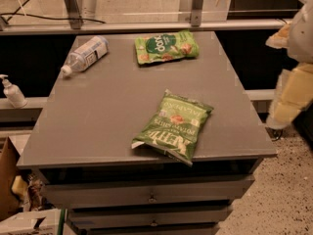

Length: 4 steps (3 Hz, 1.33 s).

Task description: Pick blue plastic bottle

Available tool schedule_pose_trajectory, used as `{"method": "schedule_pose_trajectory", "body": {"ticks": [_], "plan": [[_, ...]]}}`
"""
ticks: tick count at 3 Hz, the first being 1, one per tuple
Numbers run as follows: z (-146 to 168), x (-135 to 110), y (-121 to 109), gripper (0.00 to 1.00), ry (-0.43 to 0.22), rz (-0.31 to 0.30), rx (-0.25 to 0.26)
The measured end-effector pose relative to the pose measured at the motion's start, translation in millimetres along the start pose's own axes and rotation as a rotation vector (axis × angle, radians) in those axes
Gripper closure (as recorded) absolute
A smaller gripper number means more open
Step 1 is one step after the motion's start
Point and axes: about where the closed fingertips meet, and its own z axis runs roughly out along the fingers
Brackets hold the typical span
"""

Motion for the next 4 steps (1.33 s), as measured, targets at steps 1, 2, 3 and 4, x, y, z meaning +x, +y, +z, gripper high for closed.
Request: {"method": "schedule_pose_trajectory", "body": {"ticks": [1, 2, 3, 4], "plan": [[30, -55, -39, 0.00, -0.110, -0.097, -0.022], [55, -105, -68, 0.00, -0.218, -0.179, -0.044], [83, -149, -76, 0.00, -0.315, -0.258, -0.081], [104, -188, -69, 0.00, -0.396, -0.336, -0.074]]}}
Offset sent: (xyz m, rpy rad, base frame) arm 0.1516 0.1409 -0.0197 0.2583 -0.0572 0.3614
